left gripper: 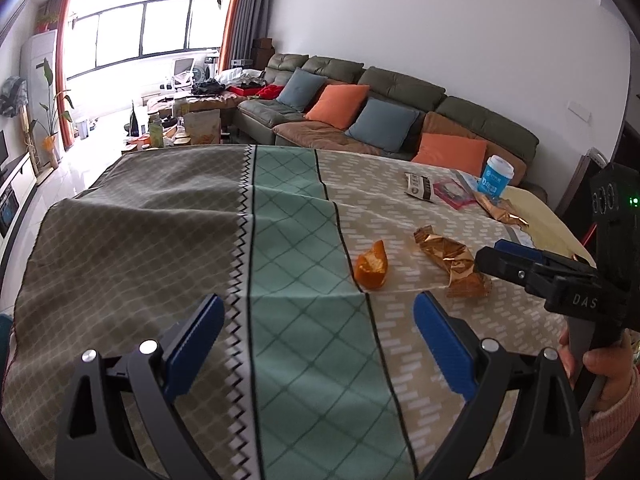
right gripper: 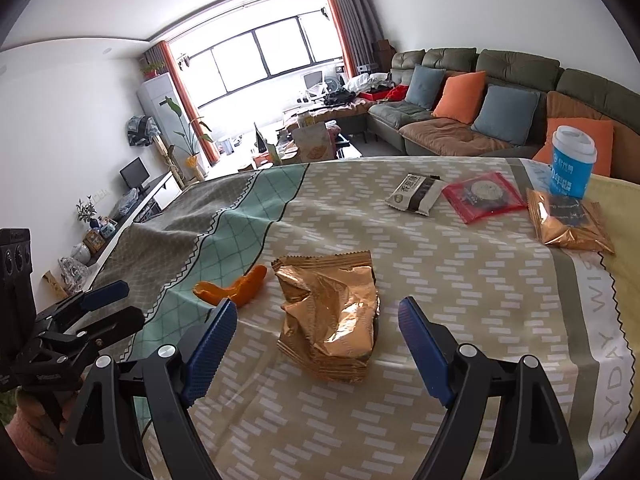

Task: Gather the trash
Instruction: 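Move both grippers back to the orange peel and gold foil wrapper, then grasp the orange peel with the left gripper while the right gripper grasps the gold foil wrapper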

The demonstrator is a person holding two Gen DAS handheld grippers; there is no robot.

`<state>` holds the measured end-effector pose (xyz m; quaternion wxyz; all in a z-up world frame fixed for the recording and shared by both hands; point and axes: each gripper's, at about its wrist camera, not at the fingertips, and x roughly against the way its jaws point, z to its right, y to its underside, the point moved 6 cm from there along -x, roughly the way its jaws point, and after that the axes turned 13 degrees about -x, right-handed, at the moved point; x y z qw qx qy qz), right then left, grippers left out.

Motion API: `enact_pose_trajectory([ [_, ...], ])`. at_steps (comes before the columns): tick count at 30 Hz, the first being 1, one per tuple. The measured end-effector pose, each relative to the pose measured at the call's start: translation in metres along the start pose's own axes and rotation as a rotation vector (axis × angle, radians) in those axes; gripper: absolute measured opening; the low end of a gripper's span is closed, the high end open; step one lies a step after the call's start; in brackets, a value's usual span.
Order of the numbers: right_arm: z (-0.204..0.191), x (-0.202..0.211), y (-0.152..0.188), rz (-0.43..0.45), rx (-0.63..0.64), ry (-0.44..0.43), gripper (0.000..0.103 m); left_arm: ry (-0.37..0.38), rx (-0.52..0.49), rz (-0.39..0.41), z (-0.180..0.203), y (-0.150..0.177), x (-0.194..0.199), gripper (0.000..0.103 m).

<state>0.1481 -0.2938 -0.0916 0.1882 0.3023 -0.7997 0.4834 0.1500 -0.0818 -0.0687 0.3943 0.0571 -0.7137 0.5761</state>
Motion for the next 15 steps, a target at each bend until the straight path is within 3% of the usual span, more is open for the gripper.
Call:
enact_pose_trajectory([
  [2,0.001,0.000,-0.001,0.000,0.001,-0.001,0.082,0.005,-0.004,-0.012,0.002,-0.003,-0.005,0.095],
  [9,0.003,-0.008,-0.004,-0.029,0.003,-0.001,0.082,0.070,-0.018,-0.074,0.011,-0.013,-0.028,0.079],
  [14,0.004,-0.013,-0.004,-0.057,-0.003,-0.009,0.079,0.131,-0.012,-0.134,0.020,-0.013,-0.050,0.065],
  [15,0.004,-0.013,-0.004,-0.061,-0.003,-0.011,0.079,0.146,-0.004,-0.150,0.021,-0.013,-0.054,0.058],
])
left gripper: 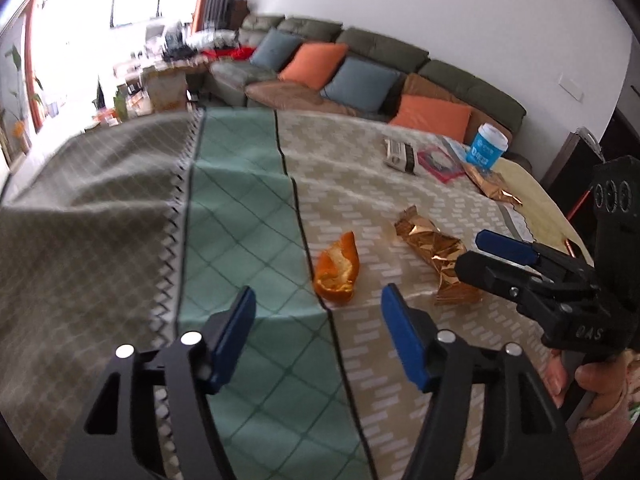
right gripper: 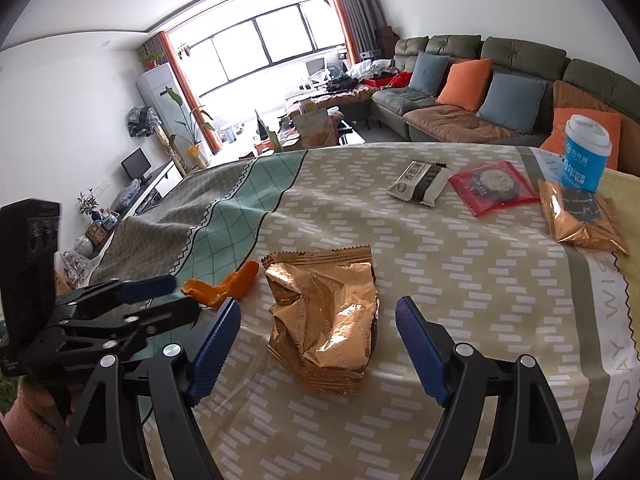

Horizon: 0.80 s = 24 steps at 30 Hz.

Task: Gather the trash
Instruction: 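Grasp the orange peel with the left gripper while the right gripper grasps the gold foil wrapper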

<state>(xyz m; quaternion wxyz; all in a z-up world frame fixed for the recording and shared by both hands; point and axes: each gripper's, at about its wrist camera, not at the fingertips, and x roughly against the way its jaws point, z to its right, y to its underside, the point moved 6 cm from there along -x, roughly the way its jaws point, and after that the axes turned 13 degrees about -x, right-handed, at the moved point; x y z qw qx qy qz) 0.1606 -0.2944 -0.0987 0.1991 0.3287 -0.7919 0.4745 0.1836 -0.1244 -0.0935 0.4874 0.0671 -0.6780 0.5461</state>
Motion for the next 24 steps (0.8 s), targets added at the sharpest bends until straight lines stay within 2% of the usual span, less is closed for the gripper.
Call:
enact_pose_trajectory([
  [8,0.001,-0.005,-0.002,-0.021,-0.019,-0.016,0.076,0.035,0.011,-0.020,0.001,-0.004,-0.016,0.039],
  [10,0.002,-0.006,-0.002,-0.027,-0.025,-0.020,0.075,0.045,0.013,-0.024,0.001,-0.006,-0.019,0.028],
  [12,0.003,-0.007,-0.003,-0.032,-0.027,-0.023,0.074,0.047,0.009,-0.026,0.001,-0.007,-0.022,0.023],
  [15,0.003,-0.008,-0.003,-0.037,-0.029,-0.027,0.071,0.037,0.000,-0.020,0.002,-0.008,-0.021,0.020],
  [19,0.002,-0.010,-0.004,-0.046,-0.032,-0.026,0.060,0.033,0.001,-0.014,0.003,-0.007,-0.019,0.019],
  [24,0.001,-0.012,-0.003,-0.050,-0.027,-0.019,0.054,0.024,0.002,-0.002,0.003,-0.003,-0.011,0.018],
])
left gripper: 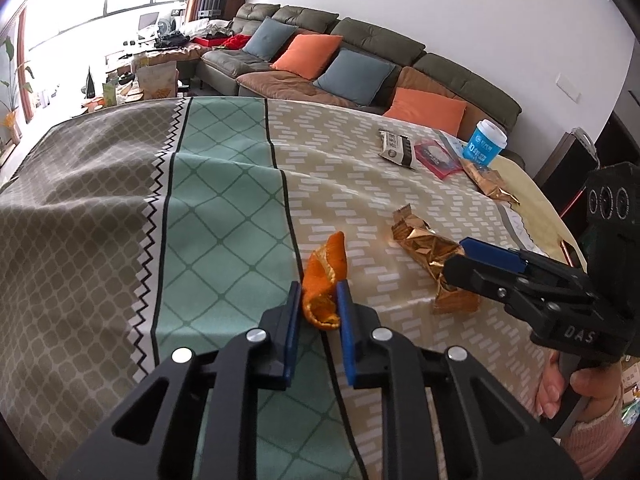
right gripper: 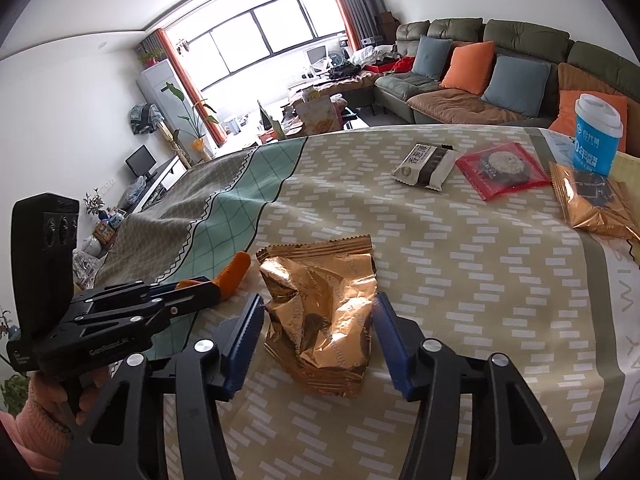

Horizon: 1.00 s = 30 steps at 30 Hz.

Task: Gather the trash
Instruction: 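Grasp the orange peel with the left gripper while the right gripper grasps the gold foil wrapper, then carry the orange peel and foil wrapper over the teal bin with both grippers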

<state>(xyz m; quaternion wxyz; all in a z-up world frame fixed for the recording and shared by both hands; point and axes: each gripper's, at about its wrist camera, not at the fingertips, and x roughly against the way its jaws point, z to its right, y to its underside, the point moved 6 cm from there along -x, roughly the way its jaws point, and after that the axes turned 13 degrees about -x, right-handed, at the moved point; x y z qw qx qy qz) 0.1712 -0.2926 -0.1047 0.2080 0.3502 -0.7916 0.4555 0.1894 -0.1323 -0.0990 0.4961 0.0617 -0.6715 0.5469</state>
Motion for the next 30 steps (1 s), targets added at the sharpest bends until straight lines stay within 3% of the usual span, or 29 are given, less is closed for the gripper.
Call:
enact_pose_trajectory([
  [8,-0.006,0.001,0.001,0.026,0.026,0.005,0.036,-0.017,0.016,0.031,-0.006,0.008,0.020,0.018],
  [14,-0.013,0.003,0.004,0.034,0.039,-0.009,0.031,-0.036,0.028,0.058,-0.013,0.015,0.038,0.018],
  [30,-0.055,0.016,0.015,0.051,0.080,-0.128,0.029,-0.097,0.066,0.101,-0.036,0.040,0.082,0.018],
])
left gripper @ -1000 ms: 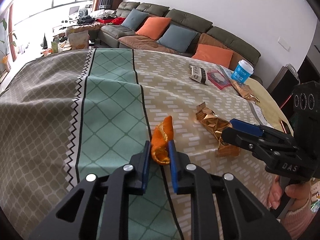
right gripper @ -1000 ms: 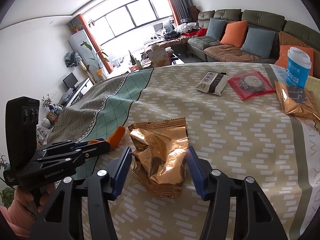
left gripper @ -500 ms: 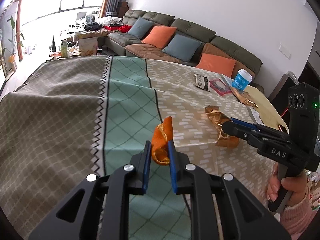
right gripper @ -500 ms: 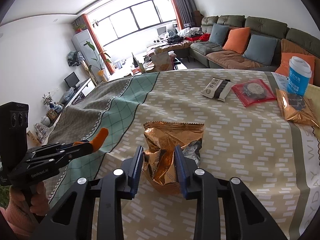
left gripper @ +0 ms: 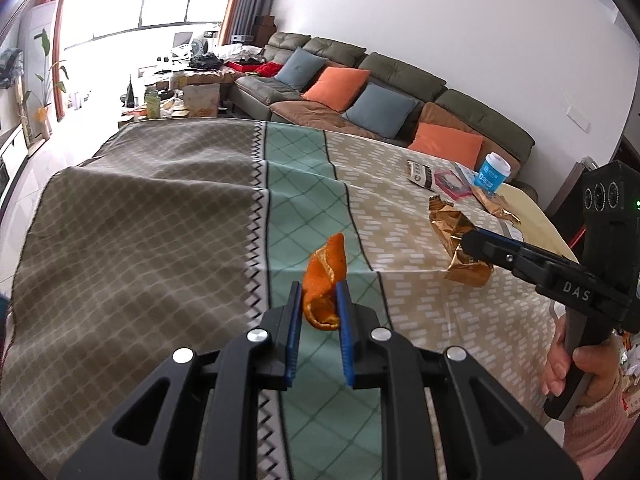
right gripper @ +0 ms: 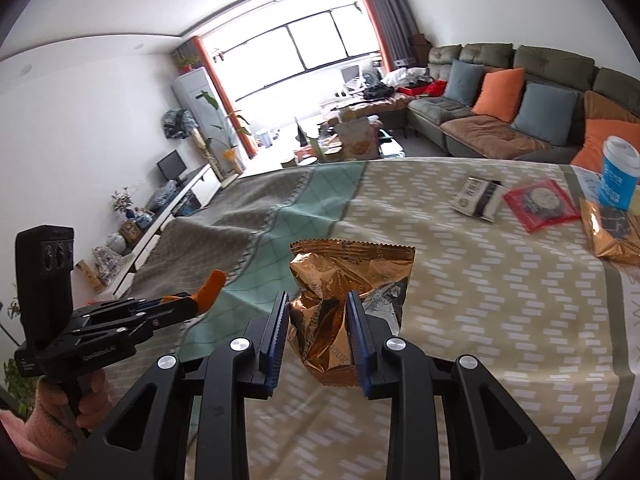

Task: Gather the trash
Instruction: 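Carry the orange peel and foil wrapper over the teal bin with both grippers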

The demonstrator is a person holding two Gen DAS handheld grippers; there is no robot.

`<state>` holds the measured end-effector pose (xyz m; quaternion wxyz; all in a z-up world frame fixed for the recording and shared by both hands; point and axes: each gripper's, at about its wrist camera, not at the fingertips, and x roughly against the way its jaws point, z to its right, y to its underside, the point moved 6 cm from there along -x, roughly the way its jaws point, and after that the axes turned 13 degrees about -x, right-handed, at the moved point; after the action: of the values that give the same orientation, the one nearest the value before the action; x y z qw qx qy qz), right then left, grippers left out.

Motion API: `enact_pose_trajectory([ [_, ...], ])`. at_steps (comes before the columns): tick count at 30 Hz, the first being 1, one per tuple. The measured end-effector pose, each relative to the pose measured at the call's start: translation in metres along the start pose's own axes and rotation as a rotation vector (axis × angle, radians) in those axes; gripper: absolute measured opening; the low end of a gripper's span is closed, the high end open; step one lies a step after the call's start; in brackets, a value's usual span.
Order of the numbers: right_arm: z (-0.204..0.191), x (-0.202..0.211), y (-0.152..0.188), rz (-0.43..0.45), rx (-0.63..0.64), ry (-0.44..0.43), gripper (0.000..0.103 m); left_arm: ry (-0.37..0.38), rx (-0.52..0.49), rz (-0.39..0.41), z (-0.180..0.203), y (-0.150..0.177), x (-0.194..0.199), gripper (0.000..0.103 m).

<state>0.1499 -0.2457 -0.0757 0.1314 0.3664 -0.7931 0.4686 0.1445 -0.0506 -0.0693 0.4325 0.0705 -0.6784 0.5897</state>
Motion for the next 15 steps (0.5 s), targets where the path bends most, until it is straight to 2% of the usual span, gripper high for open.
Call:
enact_pose_trajectory([
  [15,-0.062,-0.020,0.018,-0.058,0.067,-0.134,0.029,-0.089,0.059,0.033,-0.036,0.024,0.044,0.018],
])
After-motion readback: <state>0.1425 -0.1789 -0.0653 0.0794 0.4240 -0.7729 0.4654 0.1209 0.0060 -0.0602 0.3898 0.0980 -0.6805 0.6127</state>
